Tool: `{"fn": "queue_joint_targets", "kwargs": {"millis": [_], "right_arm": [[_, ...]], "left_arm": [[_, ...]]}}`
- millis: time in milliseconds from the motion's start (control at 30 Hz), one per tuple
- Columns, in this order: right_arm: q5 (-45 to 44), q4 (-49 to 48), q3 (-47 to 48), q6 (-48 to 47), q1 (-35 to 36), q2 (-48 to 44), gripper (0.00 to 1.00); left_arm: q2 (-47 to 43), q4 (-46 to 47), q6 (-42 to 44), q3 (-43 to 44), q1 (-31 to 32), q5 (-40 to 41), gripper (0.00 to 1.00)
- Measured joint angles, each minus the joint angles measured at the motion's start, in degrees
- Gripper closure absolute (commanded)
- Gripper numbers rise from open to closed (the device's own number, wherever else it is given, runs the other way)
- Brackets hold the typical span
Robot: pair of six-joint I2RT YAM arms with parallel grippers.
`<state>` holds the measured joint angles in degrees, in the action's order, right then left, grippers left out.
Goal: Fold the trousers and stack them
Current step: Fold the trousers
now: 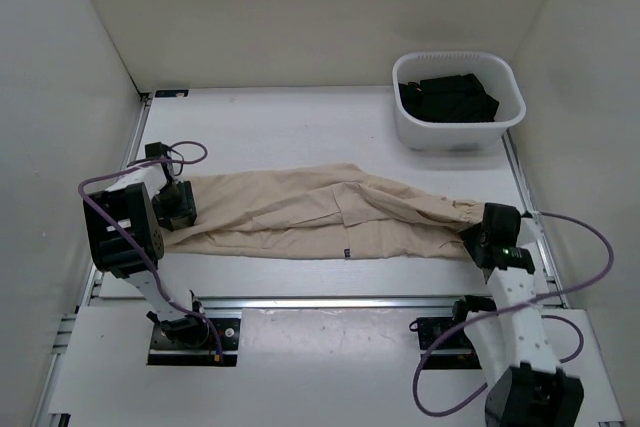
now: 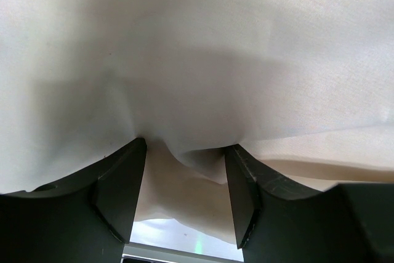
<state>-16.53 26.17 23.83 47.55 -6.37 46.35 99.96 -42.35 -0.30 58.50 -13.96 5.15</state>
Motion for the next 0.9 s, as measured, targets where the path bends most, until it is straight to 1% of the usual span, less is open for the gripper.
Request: {"fn": "queue_joint_targets", "kwargs": {"millis": [33,67,100,133,200,267,333,400,567,700,767,800,867,900], "right_arm": [[-0.92,3.13,-0.20,2.36,0.00,-3.58,0.45],[-1.86,6.23,-0.13,4.94,0.00,-7.45,0.28],[-2.60,9.01,0.07,6.99,-0.04,-11.65,0.15],[-3.10,11.37,0.52,8.39,-0.04,-15.26,0.13],[-4.02,15.13,3.02,10.10,-0.04,-20.17,0.12],[-4.83,18.69,8.07,11.78,-0.04,-20.11,0.10],[-5.01,19.96,12.44,12.79,-0.04,-18.10,0.09],[-4.79,19.30,14.97,13.86,-0.04,-14.45,0.09],[-2.05,13.99,14.62,18.40,-0.04,-0.33,0.09],[1.22,13.79,15.13,22.01,-0.04,10.64,0.09],[2.10,13.51,15.13,23.12,-0.04,12.57,0.14],[2.14,12.96,15.13,23.56,-0.11,12.76,0.25],[2.10,11.37,15.23,24.00,-0.63,13.22,0.45],[2.10,10.97,15.87,24.20,-1.03,14.29,0.67]], "left_arm": [[0.00,0.00,0.00,0.00,0.00,0.00,0.35],[0.00,0.00,0.00,0.00,0.00,-0.02,0.35],[0.00,0.00,0.00,0.00,-0.04,-0.02,0.35],[0.00,-0.02,0.00,0.02,-0.13,-0.11,0.35],[0.07,-0.02,-0.07,0.02,-0.26,-0.31,0.35],[0.13,-0.09,-0.09,0.13,-0.31,-0.42,0.35],[0.42,-0.37,-0.09,0.42,-0.42,-0.63,0.35],[0.72,-0.68,-0.09,0.68,-0.52,-0.83,0.35],[0.90,-0.92,-0.07,0.87,-0.70,-1.11,0.35],[0.92,-0.94,-0.09,0.90,-0.74,-1.18,0.35],[0.92,-0.94,-0.07,0.92,-0.79,-1.18,0.35],[0.92,-0.94,-0.09,0.92,-0.85,-1.29,0.35],[0.92,-0.96,-0.11,0.92,-1.01,-1.53,0.35],[0.92,-0.96,-0.13,0.92,-1.05,-1.55,0.35]]}}
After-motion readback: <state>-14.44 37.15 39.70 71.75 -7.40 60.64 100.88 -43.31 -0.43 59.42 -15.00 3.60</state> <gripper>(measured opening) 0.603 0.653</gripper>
